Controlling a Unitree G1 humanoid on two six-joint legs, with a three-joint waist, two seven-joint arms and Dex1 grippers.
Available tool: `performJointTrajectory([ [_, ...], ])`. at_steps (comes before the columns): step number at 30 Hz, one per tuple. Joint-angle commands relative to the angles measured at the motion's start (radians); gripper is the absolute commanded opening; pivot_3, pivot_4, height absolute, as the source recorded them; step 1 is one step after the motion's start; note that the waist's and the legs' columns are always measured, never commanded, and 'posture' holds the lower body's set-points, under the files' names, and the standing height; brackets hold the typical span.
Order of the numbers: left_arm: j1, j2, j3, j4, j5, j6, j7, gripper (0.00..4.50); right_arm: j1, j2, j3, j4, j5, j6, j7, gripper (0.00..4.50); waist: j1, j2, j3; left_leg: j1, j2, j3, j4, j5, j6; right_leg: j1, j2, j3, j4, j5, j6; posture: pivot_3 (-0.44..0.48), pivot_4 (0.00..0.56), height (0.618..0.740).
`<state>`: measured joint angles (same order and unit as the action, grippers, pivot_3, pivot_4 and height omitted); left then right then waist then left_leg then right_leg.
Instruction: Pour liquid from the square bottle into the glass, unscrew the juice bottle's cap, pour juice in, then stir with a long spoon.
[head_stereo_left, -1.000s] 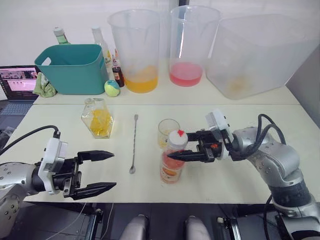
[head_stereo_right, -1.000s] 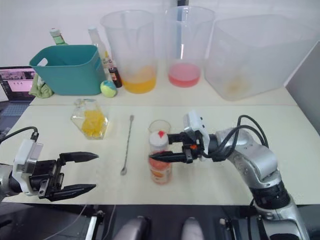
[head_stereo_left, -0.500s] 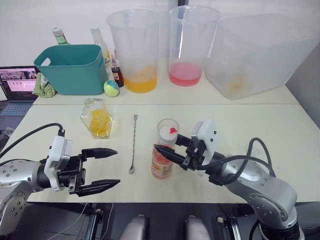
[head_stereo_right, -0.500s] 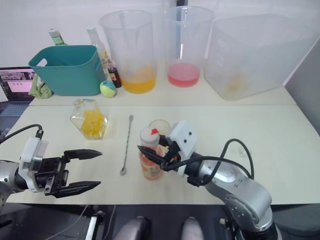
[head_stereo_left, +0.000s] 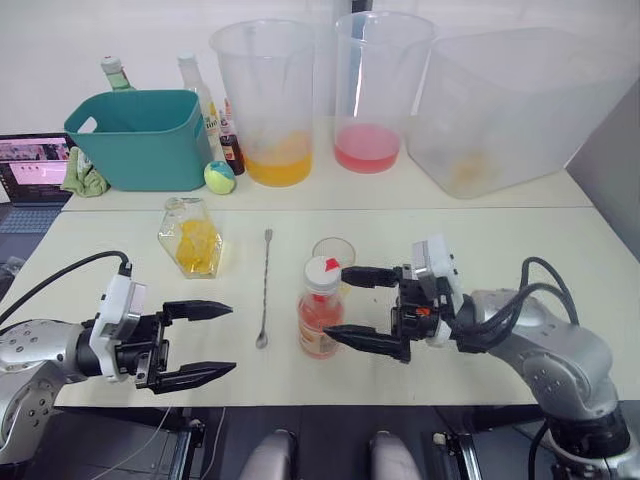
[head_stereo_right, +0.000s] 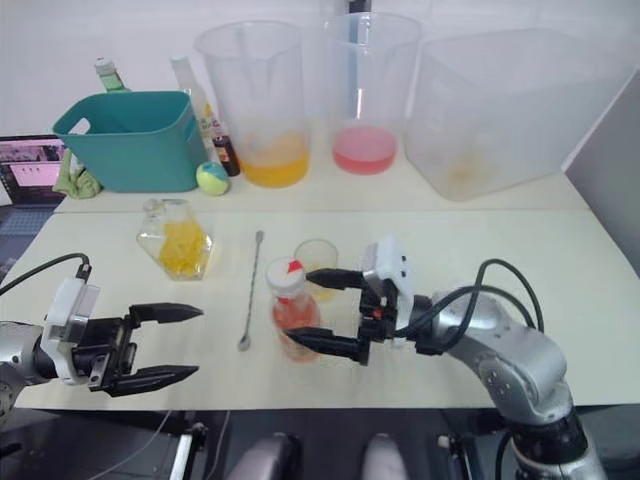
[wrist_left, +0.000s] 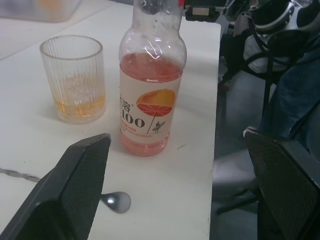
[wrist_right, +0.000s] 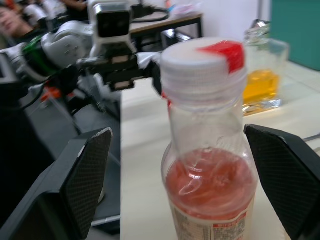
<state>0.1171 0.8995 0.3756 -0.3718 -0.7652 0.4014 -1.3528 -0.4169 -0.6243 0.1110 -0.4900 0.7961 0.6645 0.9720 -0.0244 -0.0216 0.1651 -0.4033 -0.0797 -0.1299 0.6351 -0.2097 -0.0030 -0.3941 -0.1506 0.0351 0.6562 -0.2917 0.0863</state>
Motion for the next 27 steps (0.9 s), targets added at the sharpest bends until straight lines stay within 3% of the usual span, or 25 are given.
performJointTrajectory([
  [1,0.002,0.020,0.046,0.003,-0.002,-0.017,-0.014,4.50,-0.107,0.028,0.063,0.175,-0.089,-0.132,0.175,4.47,-0.003,0.000,0.000,0.000,0.002,0.001,0.000,0.000,0.000,0.000,0.001,0.000,0.000,0.000,-0.001,0.000,0.150,0.729],
  [8,0.053,0.030,0.105,-0.031,-0.015,-0.005,-0.021,4.50,-0.288,0.075,0.140,0.428,-0.184,-0.247,0.423,4.47,-0.014,0.000,0.000,-0.002,0.007,-0.001,-0.001,0.000,-0.001,-0.004,0.004,0.000,0.001,0.002,-0.003,0.000,0.150,0.729],
  [15,0.092,0.034,0.138,-0.062,-0.023,0.010,-0.015,4.50,-0.358,0.130,0.131,0.485,-0.171,-0.233,0.517,4.47,-0.016,0.000,0.000,-0.003,0.007,-0.002,-0.001,-0.001,-0.002,-0.008,0.004,0.001,0.003,0.002,-0.004,0.000,0.150,0.729],
  [19,0.098,0.031,0.140,-0.074,-0.025,0.019,-0.008,4.50,-0.376,0.157,0.130,0.504,-0.190,-0.244,0.516,3.40,-0.016,0.000,0.000,-0.003,0.007,-0.002,-0.001,-0.001,-0.003,-0.009,0.004,0.002,0.004,0.003,-0.004,0.000,0.150,0.729],
  [24,0.090,0.035,0.135,-0.083,-0.028,0.033,0.002,4.50,-0.368,0.184,0.125,0.499,-0.218,-0.262,0.476,1.68,-0.016,0.000,0.000,-0.003,0.007,-0.002,-0.001,-0.002,-0.004,-0.010,0.004,0.002,0.006,0.003,-0.004,0.000,0.150,0.729],
  [27,0.081,0.037,0.127,-0.081,-0.026,0.036,0.004,4.50,-0.352,0.183,0.103,0.470,-0.215,-0.255,0.444,1.34,-0.016,0.000,0.000,-0.003,0.007,-0.002,-0.001,-0.002,-0.004,-0.011,0.004,0.002,0.006,0.003,-0.005,0.000,0.150,0.729],
])
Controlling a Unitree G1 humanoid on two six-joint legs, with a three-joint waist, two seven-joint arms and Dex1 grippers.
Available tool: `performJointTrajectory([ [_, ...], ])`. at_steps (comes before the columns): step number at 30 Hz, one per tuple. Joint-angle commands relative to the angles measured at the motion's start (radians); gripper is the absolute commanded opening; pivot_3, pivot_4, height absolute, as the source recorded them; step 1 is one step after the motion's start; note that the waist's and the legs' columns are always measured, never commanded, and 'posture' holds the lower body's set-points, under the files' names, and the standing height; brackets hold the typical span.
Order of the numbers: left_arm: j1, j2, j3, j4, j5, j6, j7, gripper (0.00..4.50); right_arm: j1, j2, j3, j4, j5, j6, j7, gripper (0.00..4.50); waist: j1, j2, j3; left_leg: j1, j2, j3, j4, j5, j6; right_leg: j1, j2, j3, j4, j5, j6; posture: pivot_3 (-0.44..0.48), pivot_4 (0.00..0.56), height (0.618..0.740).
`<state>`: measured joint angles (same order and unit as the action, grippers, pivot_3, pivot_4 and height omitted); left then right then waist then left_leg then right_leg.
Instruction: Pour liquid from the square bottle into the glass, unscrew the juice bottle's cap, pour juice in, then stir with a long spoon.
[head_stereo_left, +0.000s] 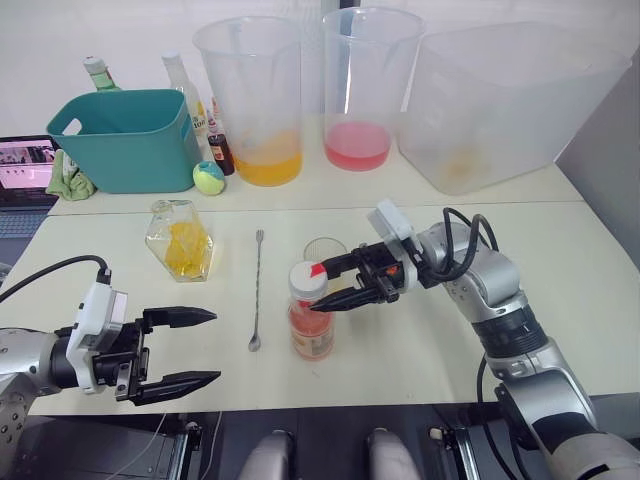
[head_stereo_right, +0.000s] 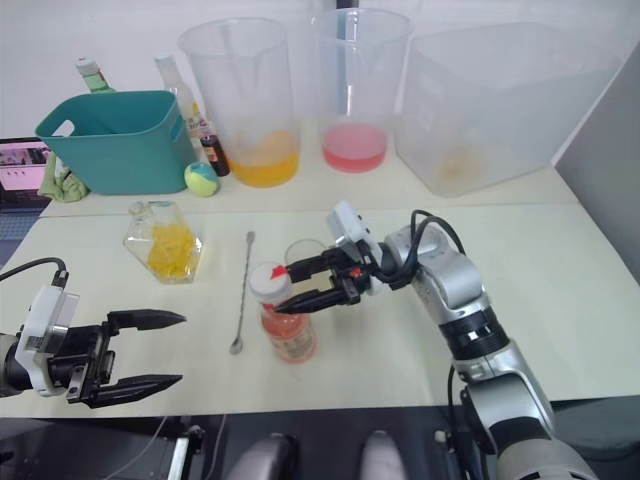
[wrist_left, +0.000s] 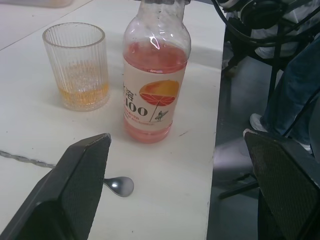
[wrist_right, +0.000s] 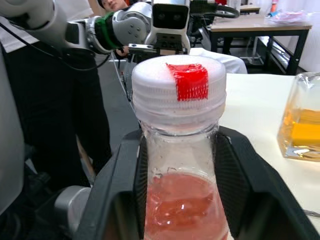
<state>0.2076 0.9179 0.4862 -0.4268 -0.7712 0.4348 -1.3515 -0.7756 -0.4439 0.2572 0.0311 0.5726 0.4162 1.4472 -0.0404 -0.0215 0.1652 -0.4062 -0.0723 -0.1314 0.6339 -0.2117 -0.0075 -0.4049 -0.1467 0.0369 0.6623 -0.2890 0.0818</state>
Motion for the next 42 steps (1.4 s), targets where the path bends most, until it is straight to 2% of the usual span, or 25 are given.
performJointTrajectory([
  [1,-0.015,0.019,0.012,-0.023,-0.018,0.004,0.003,4.50,0.012,0.000,-0.053,-0.068,0.013,-0.001,-0.046,1.34,0.000,0.000,0.000,0.000,0.000,0.000,0.000,0.000,0.000,0.000,0.000,0.000,0.000,0.000,0.000,0.000,0.150,0.729],
  [4,-0.037,0.019,-0.006,-0.017,-0.015,0.007,0.005,4.50,0.031,-0.016,-0.088,-0.131,0.037,0.030,-0.093,1.34,0.001,0.000,0.000,0.000,0.000,0.000,0.000,0.000,0.000,0.000,0.000,0.000,0.000,0.000,0.000,0.000,0.150,0.729],
  [8,-0.066,0.014,-0.036,-0.007,-0.011,0.009,0.006,4.50,0.096,-0.042,-0.169,-0.300,0.112,0.132,-0.223,1.34,0.007,0.000,0.000,-0.001,0.000,0.000,0.000,0.000,0.000,0.000,0.000,0.000,0.000,0.000,0.000,0.000,0.150,0.729],
  [10,-0.073,0.011,-0.046,-0.004,-0.010,0.006,0.006,4.50,0.137,-0.043,-0.211,-0.386,0.142,0.178,-0.320,1.34,0.006,0.000,0.000,-0.001,0.000,0.000,0.000,-0.001,-0.001,-0.001,0.000,0.000,0.000,0.000,0.000,0.000,0.150,0.729],
  [13,-0.083,0.001,-0.075,0.008,0.000,-0.005,0.002,4.50,0.255,-0.025,-0.279,-0.604,0.176,0.299,-0.593,1.34,0.009,0.000,0.000,0.000,0.000,0.000,0.000,-0.001,-0.002,-0.001,0.000,0.000,0.001,0.000,0.000,0.000,0.150,0.729],
  [15,-0.087,-0.002,-0.086,0.010,0.001,-0.006,0.002,4.50,0.307,-0.008,-0.294,-0.717,0.226,0.369,-0.724,1.34,0.009,0.000,0.000,-0.001,0.000,0.000,0.000,-0.001,-0.002,-0.001,0.000,0.000,0.001,0.000,0.000,0.000,0.150,0.729],
  [18,-0.094,-0.001,-0.096,0.014,-0.001,-0.005,0.000,4.50,0.346,0.024,-0.288,-0.813,0.271,0.439,-0.879,1.34,0.004,0.000,0.000,0.000,0.000,0.001,0.000,-0.001,-0.002,-0.001,0.000,0.001,0.001,0.000,0.000,0.000,0.150,0.729],
  [21,-0.113,0.003,-0.115,0.025,0.001,-0.004,-0.006,4.50,0.429,0.056,-0.229,-0.874,0.201,0.443,-1.002,1.34,0.005,0.000,0.000,0.001,0.000,0.001,-0.001,-0.001,-0.002,0.000,0.000,0.001,0.001,0.000,0.000,0.000,0.150,0.729],
  [31,-0.164,0.013,-0.141,0.048,0.007,-0.002,-0.017,4.50,0.524,0.001,-0.085,-0.887,0.036,0.349,-1.028,1.34,0.004,-0.001,0.000,0.002,0.000,0.003,0.001,-0.001,-0.002,0.001,0.001,0.001,0.001,0.000,0.000,0.000,0.150,0.729],
  [38,-0.166,0.016,-0.135,0.047,0.006,0.006,-0.019,4.50,0.560,0.004,-0.066,-0.884,0.064,0.320,-0.997,1.34,0.003,-0.001,0.000,0.003,0.000,0.002,0.001,-0.001,-0.002,0.002,0.002,0.001,0.001,0.000,0.000,0.000,0.150,0.729],
  [40,-0.173,0.013,-0.137,0.050,0.002,0.014,-0.012,4.50,0.552,-0.001,-0.076,-0.882,0.077,0.319,-0.988,2.37,0.002,-0.001,0.000,0.003,0.000,0.002,0.001,-0.001,-0.002,0.002,0.002,0.001,0.001,0.000,0.000,0.000,0.150,0.729],
  [42,-0.179,0.011,-0.141,0.052,0.001,0.017,-0.008,4.50,0.529,-0.020,-0.108,-0.867,0.124,0.332,-0.955,3.02,0.002,-0.001,0.000,0.003,0.001,0.002,0.001,-0.001,-0.002,0.002,0.002,0.001,0.001,0.000,0.000,0.000,0.150,0.729],
])
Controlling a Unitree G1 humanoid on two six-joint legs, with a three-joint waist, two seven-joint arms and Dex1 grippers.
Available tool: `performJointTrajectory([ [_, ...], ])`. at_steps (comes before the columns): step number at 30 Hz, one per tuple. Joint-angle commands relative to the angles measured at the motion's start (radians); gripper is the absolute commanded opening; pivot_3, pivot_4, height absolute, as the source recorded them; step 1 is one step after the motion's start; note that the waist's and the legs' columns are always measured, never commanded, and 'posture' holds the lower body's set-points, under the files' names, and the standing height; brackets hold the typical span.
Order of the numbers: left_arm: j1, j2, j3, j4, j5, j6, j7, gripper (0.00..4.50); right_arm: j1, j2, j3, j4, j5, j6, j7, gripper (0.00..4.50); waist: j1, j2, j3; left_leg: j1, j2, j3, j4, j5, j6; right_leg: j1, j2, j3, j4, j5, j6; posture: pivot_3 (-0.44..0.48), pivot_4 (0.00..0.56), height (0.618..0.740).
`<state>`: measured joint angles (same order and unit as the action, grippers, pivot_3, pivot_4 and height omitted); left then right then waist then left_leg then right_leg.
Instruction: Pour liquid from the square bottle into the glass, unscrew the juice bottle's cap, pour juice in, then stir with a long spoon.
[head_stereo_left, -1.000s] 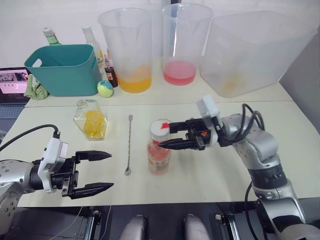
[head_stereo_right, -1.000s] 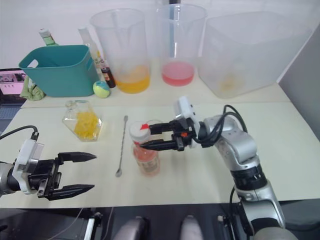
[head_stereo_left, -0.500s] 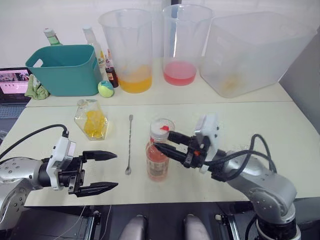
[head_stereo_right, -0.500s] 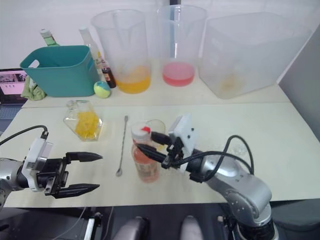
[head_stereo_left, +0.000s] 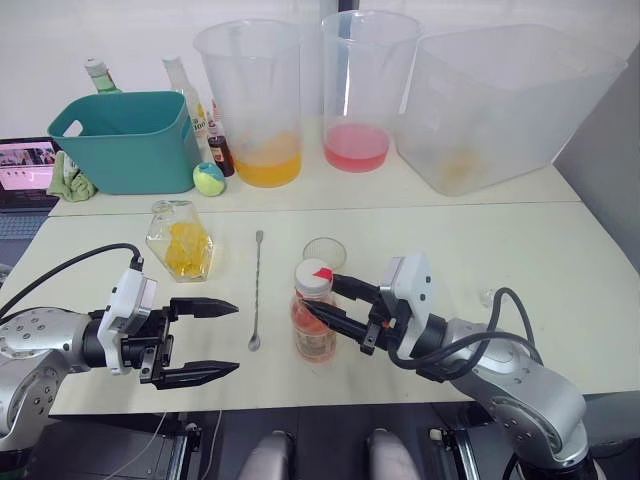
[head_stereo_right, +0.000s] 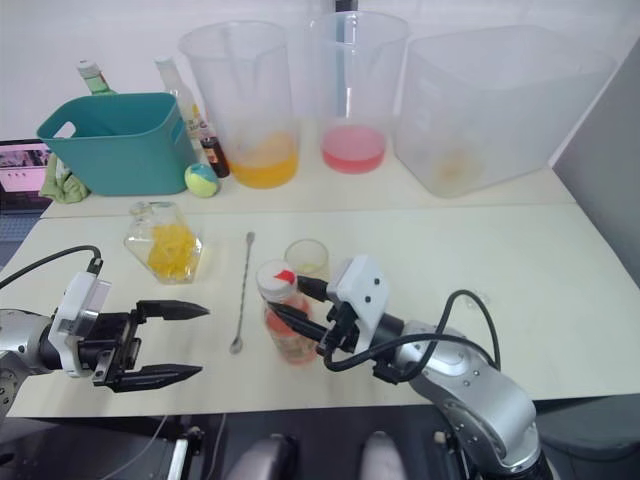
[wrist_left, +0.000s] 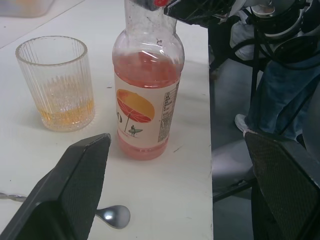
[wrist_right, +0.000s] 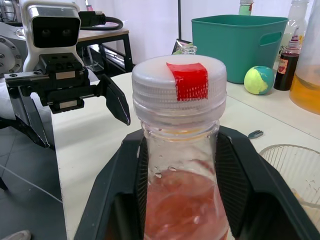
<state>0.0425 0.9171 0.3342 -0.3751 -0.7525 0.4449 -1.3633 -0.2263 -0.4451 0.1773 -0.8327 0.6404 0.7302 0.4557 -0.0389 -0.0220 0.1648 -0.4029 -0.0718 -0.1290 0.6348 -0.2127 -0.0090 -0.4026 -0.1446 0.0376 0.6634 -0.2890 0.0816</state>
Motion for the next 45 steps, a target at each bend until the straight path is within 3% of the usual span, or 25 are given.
performJointTrajectory([
  [1,-0.016,0.011,0.009,0.000,-0.017,0.007,0.003,4.50,-0.039,-0.038,-0.044,0.014,0.073,0.018,0.066,3.33,0.000,0.000,0.000,0.000,0.000,0.000,0.000,0.000,0.000,0.000,0.000,0.000,0.000,0.000,0.000,0.000,0.150,0.729],
  [4,-0.024,0.006,0.003,0.001,-0.015,0.009,0.006,4.50,-0.102,-0.087,-0.083,0.082,0.128,0.020,0.160,4.40,0.000,0.000,0.000,0.000,0.000,0.000,0.000,0.000,0.000,0.000,0.000,0.000,0.000,0.000,0.000,0.000,0.150,0.729],
  [5,-0.031,0.003,0.003,0.002,-0.017,0.012,0.011,4.50,-0.124,-0.107,-0.089,0.105,0.150,0.024,0.201,4.48,0.001,0.000,0.000,0.000,0.000,0.000,0.000,0.000,0.000,0.000,0.000,0.000,0.000,0.000,0.000,0.000,0.150,0.729],
  [12,-0.047,0.009,0.014,0.006,-0.026,0.026,0.016,4.50,-0.283,-0.144,-0.027,0.348,0.152,-0.052,0.522,4.48,-0.002,0.000,0.000,-0.001,0.000,0.002,0.000,0.000,0.000,0.000,0.000,-0.001,0.000,0.000,0.000,0.000,0.150,0.729],
  [19,-0.026,0.013,0.033,-0.020,-0.036,0.035,0.030,4.50,-0.383,-0.093,0.047,0.559,0.055,-0.169,0.713,4.48,-0.001,0.000,0.000,-0.001,0.000,0.001,0.001,0.000,0.000,-0.001,0.000,-0.001,0.000,0.000,0.000,0.000,0.150,0.729],
  [29,0.010,0.023,0.062,-0.040,-0.038,0.040,0.033,4.50,-0.398,-0.040,0.001,0.571,0.049,-0.197,0.725,1.35,-0.001,0.000,0.000,-0.002,0.000,0.000,0.002,0.000,0.000,-0.002,0.000,0.000,0.001,0.000,0.000,0.000,0.150,0.729],
  [33,0.012,0.019,0.060,-0.039,-0.035,0.034,0.034,4.50,-0.355,-0.045,-0.027,0.479,0.050,-0.177,0.644,1.26,0.000,0.000,0.000,-0.003,0.000,-0.001,0.002,0.000,0.000,-0.002,0.000,0.000,0.001,0.000,-0.001,0.000,0.150,0.729],
  [38,0.012,0.003,0.046,-0.035,-0.026,0.023,0.047,4.50,-0.279,-0.009,-0.061,0.285,0.045,-0.121,0.403,1.26,0.002,0.000,0.000,-0.003,0.000,-0.001,0.002,0.000,0.000,-0.003,0.000,0.000,0.001,0.000,-0.001,0.000,0.150,0.729],
  [41,0.012,-0.004,0.037,-0.036,-0.026,0.024,0.047,4.50,-0.222,0.005,-0.008,0.203,-0.008,-0.107,0.306,1.26,0.002,0.000,0.000,-0.003,0.000,-0.001,0.001,0.000,0.000,-0.003,0.000,0.000,0.001,0.000,-0.001,0.000,0.150,0.729],
  [45,0.006,-0.006,0.029,-0.030,-0.024,0.023,0.045,4.50,-0.155,-0.005,0.060,0.219,-0.105,-0.153,0.290,1.26,0.002,0.000,0.000,-0.003,0.000,0.000,0.002,0.000,0.000,-0.003,0.000,0.000,0.001,0.000,-0.001,0.000,0.150,0.729],
])
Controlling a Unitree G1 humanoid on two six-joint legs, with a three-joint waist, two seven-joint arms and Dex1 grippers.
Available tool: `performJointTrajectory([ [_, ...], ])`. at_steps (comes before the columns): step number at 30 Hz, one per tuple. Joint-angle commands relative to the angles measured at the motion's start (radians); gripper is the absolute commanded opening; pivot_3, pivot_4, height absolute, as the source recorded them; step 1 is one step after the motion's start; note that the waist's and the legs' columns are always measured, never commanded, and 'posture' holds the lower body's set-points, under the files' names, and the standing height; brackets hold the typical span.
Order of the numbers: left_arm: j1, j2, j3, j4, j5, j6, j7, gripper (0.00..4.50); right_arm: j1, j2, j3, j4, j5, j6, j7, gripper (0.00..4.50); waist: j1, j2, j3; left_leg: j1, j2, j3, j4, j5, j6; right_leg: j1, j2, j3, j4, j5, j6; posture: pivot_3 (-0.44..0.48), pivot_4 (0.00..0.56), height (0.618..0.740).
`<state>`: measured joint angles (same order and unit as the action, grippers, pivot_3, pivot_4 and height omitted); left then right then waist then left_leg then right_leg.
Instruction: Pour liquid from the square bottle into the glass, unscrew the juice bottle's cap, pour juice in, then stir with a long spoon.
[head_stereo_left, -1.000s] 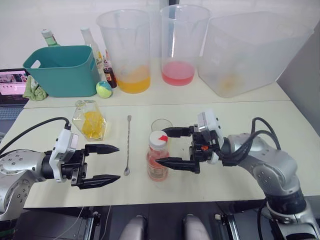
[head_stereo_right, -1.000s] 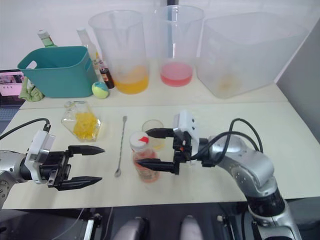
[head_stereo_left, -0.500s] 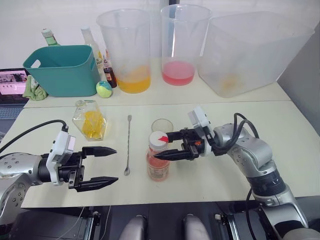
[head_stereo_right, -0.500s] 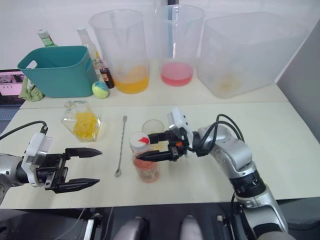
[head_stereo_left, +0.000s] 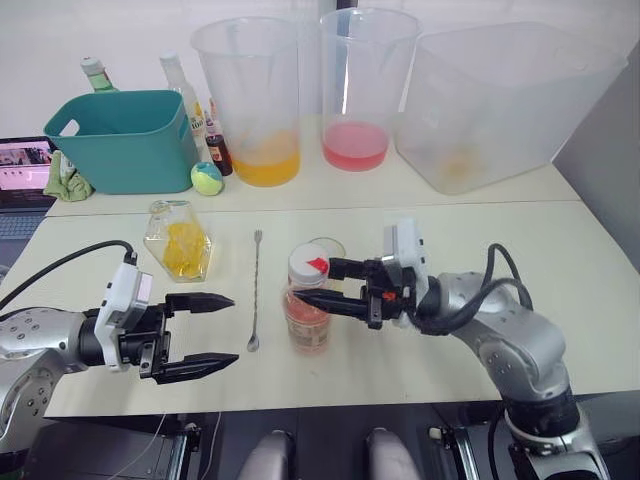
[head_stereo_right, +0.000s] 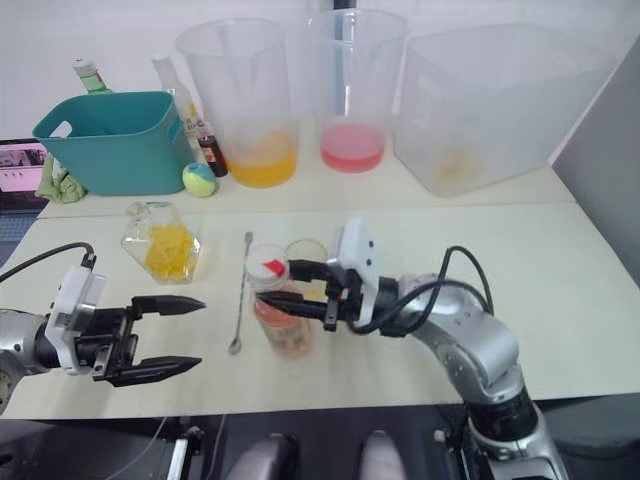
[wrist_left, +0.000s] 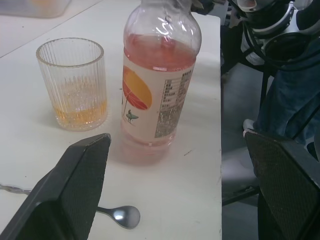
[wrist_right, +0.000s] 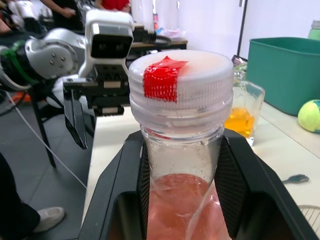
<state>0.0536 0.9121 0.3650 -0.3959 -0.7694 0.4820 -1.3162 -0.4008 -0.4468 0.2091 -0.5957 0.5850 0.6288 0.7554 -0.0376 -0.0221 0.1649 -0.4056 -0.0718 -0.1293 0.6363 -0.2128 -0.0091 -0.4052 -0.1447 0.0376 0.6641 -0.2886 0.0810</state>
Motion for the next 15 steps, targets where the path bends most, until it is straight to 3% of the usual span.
performJointTrajectory([
  [1,-0.010,-0.001,-0.005,-0.007,-0.009,-0.012,-0.003,4.50,0.032,-0.004,0.036,-0.005,-0.045,-0.046,-0.002,1.26,0.001,0.000,0.000,0.000,0.000,0.000,0.000,0.000,0.000,0.000,0.000,0.000,0.000,0.000,0.000,0.000,0.150,0.729],
  [8,-0.044,0.002,-0.026,0.007,-0.011,-0.005,-0.001,4.50,0.021,-0.033,0.019,0.065,-0.005,-0.024,0.061,1.25,0.000,0.000,0.000,0.005,0.000,0.001,0.000,0.000,0.000,0.004,0.000,0.000,0.000,0.000,0.000,0.000,0.150,0.729],
  [10,-0.054,-0.002,-0.033,0.008,-0.012,-0.005,0.003,4.50,0.004,-0.038,-0.009,0.065,0.023,-0.016,0.068,2.26,0.000,0.000,0.000,0.005,0.000,0.001,0.000,0.000,0.000,0.004,0.000,0.000,0.000,0.000,0.000,0.000,0.150,0.729],
  [15,-0.090,-0.013,-0.053,-0.009,-0.036,0.026,0.035,4.50,-0.031,-0.080,-0.095,0.036,0.110,0.028,0.080,3.95,0.001,0.000,0.000,0.002,0.000,0.001,0.001,0.000,0.000,0.003,0.000,0.000,0.000,0.000,0.000,0.000,0.150,0.729],
])
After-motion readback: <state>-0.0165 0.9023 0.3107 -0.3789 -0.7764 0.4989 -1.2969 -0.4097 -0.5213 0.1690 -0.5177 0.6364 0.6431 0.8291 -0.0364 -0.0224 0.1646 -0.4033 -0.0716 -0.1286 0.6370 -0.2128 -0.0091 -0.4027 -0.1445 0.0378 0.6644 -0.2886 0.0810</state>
